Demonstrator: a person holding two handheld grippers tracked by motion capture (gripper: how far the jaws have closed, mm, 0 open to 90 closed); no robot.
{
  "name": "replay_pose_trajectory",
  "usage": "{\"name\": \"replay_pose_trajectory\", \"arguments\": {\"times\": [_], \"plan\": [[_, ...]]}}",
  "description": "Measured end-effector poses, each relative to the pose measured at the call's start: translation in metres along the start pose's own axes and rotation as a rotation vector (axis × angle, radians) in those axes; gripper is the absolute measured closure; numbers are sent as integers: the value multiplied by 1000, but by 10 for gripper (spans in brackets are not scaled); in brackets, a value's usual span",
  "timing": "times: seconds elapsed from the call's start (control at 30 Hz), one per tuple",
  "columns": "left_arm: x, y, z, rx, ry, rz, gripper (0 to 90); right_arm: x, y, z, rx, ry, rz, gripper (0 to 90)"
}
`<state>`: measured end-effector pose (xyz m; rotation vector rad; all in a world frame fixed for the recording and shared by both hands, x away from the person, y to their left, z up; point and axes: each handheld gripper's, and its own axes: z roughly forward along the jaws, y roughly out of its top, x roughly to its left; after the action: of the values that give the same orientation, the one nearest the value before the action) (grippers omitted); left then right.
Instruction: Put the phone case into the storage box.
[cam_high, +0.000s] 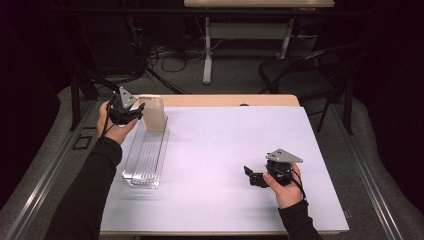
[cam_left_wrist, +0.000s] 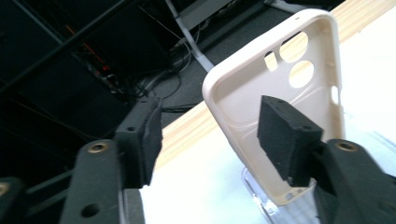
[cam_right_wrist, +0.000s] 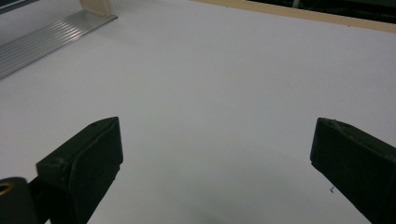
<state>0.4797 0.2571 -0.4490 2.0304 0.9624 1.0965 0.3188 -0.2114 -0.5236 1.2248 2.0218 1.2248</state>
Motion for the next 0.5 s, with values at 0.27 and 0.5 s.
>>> {"name": "replay_pose_trajectory", "arguments": {"times": [0.27,0.5], "plan": [[5,0,-3,0,-42,-99,296,0,0,0,1,0,-1,23],[7,-1,-5,35,-100,-156,244,0,0,0,1,1,-1,23]]}}
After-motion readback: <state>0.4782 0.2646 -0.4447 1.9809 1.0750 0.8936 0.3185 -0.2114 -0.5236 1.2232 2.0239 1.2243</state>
